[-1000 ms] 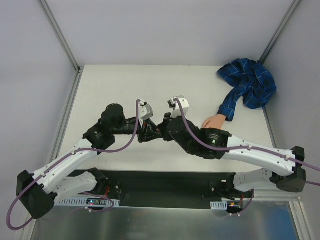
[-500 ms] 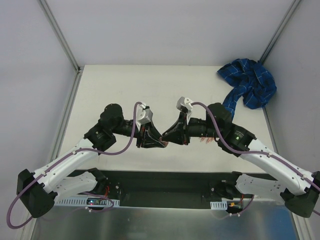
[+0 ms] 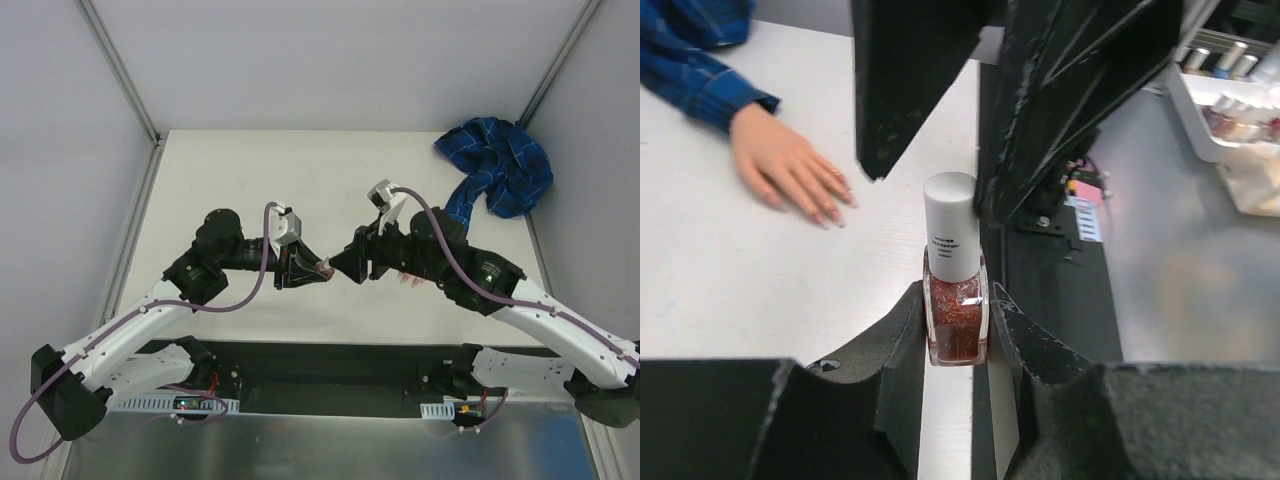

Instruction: Paint the nails

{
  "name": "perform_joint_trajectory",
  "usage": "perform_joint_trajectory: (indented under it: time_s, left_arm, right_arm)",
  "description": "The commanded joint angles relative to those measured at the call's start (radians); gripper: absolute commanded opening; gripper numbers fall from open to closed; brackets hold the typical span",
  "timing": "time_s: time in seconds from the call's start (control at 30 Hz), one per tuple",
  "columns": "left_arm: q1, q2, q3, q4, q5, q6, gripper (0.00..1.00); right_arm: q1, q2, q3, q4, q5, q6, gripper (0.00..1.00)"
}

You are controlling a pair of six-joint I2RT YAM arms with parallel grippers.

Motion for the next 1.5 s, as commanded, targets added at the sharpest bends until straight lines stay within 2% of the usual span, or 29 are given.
perform_joint_trajectory:
  time_s: [0.0, 0.2, 0.4, 0.57, 0.63, 0.7, 0.8, 0.87, 0.93, 1.0, 1.03, 1.07, 1.1, 1.13, 1.17, 1.2, 1.33, 1.47]
  left_arm:
    - [-0.004, -0.065, 0.002, -0.004, -0.151, 0.063, 0.00]
    - [-0.004, -0.088, -0.014, -0.005, -0.252, 0.094, 0.00]
    - [-0.004, -0.091, -0.015, -0.027, -0.338, 0.099, 0.00]
    - [-0.004, -0.097, -0.013, -0.038, -0.373, 0.105, 0.00]
    - [-0.004, -0.102, -0.014, -0.041, -0.390, 0.106, 0.00]
    - [-0.004, -0.106, -0.013, -0.042, -0.396, 0.102, 0.00]
    - [-0.004, -0.109, -0.010, -0.044, -0.389, 0.097, 0.00]
    - [-0.004, -0.103, -0.007, -0.044, -0.361, 0.088, 0.00]
    - [-0.004, -0.093, 0.002, -0.042, -0.318, 0.082, 0.00]
    - [0.000, -0.071, 0.018, -0.041, -0.197, 0.082, 0.00]
    - [-0.002, -0.050, 0.022, -0.035, -0.141, 0.082, 0.00]
    - [0.000, -0.038, 0.028, -0.022, 0.006, 0.079, 0.00]
    - [-0.002, -0.024, 0.045, -0.018, 0.088, 0.076, 0.00]
    - [-0.002, -0.001, 0.053, -0.010, 0.165, 0.076, 0.00]
    - [-0.002, 0.010, 0.058, 0.023, 0.313, 0.062, 0.00]
    - [-0.002, 0.019, 0.056, 0.050, 0.354, 0.004, 0.00]
    - [-0.002, 0.032, 0.038, 0.103, 0.379, -0.022, 0.00]
    - [-0.002, 0.039, 0.041, 0.087, 0.354, -0.012, 0.00]
  right_arm:
    - [0.055, 0.035, 0.134, -0.124, 0.346, 0.199, 0.57]
    - [0.117, 0.175, 0.280, -0.275, 0.535, 0.310, 0.60]
    - [0.140, 0.324, 0.421, -0.345, 0.565, 0.377, 0.57]
    - [0.166, 0.419, 0.502, -0.361, 0.603, 0.389, 0.44]
    - [0.169, 0.431, 0.509, -0.371, 0.631, 0.396, 0.36]
    - [0.175, 0.431, 0.495, -0.353, 0.643, 0.405, 0.32]
    - [0.175, 0.419, 0.455, -0.328, 0.639, 0.409, 0.18]
    - [0.175, 0.397, 0.432, -0.316, 0.639, 0.403, 0.02]
    - [0.173, 0.352, 0.365, -0.240, 0.619, 0.319, 0.01]
    - [0.161, 0.309, 0.299, -0.105, 0.527, 0.197, 0.01]
    - [0.154, 0.251, 0.203, -0.044, 0.469, 0.049, 0.01]
    - [0.113, 0.217, 0.147, 0.027, 0.362, -0.042, 0.00]
    - [0.073, 0.186, 0.092, 0.160, -0.029, -0.116, 0.01]
    - [-0.022, 0.140, -0.013, 0.217, -0.257, -0.174, 0.00]
    - [-0.065, 0.134, -0.039, 0.259, -0.432, -0.172, 0.00]
    - [-0.093, 0.137, -0.047, 0.252, -0.549, -0.172, 0.00]
    - [-0.098, 0.181, 0.027, 0.129, -0.589, -0.238, 0.00]
    - [-0.093, 0.144, 0.031, 0.130, -0.485, -0.198, 0.00]
